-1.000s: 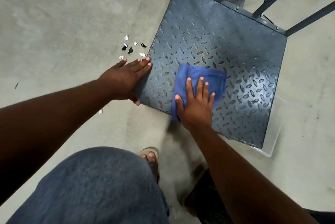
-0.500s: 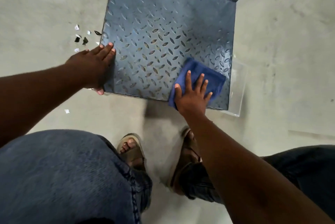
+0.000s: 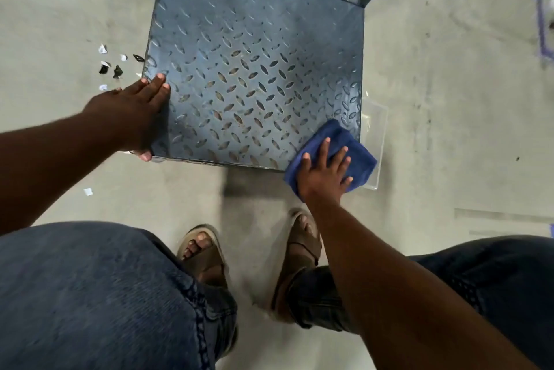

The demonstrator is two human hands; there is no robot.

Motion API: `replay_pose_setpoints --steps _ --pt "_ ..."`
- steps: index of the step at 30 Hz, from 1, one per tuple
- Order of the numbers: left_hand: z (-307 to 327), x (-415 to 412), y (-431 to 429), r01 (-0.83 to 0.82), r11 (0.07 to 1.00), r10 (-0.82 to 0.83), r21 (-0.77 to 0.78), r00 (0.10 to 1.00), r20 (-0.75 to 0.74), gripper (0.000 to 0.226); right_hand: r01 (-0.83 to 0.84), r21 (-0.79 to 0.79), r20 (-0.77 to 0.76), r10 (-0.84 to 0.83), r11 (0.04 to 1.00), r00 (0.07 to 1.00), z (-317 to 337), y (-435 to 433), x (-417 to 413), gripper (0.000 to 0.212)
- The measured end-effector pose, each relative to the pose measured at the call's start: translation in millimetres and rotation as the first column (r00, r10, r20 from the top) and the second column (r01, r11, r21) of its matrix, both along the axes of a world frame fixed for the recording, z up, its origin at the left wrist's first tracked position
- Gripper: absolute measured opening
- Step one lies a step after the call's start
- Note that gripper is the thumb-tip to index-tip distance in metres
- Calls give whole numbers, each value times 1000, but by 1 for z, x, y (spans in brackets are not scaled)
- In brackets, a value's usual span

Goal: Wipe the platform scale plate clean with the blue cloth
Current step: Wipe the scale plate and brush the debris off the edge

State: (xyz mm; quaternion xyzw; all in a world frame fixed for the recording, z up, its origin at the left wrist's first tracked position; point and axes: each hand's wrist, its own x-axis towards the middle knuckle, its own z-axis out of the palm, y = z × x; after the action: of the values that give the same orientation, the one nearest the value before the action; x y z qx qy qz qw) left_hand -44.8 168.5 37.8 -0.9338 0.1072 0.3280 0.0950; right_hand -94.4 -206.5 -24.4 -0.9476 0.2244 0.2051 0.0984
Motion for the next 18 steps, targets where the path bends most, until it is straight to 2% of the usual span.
replay_pose_setpoints --steps 2,7,9,11,13,18 --pt "0 1 0 24 1000 -24 4 1000 17 165 64 -10 10 -63 998 998 0 14 2 68" --pt "1 -2 -1 18 1000 -18 17 1000 15 164 -179 32 77 177 983 981 -7 92 -32 69" --pt "2 -1 -3 8 1000 -8 0 1000 1 164 -196 72 77 190 978 979 -7 95 -35 70" --pt "5 0 -5 5 1000 -5 -11 1000 -10 162 -123 98 72 117 988 991 -4 81 -29 72" --pt "9 1 -7 -1 1000 1 -22 1000 -17 161 35 98 65 -42 995 997 -2 55 -13 74" --pt "-1 4 0 26 999 -26 -38 1000 -11 163 335 97 27 -339 937 940 1 -13 36 81"
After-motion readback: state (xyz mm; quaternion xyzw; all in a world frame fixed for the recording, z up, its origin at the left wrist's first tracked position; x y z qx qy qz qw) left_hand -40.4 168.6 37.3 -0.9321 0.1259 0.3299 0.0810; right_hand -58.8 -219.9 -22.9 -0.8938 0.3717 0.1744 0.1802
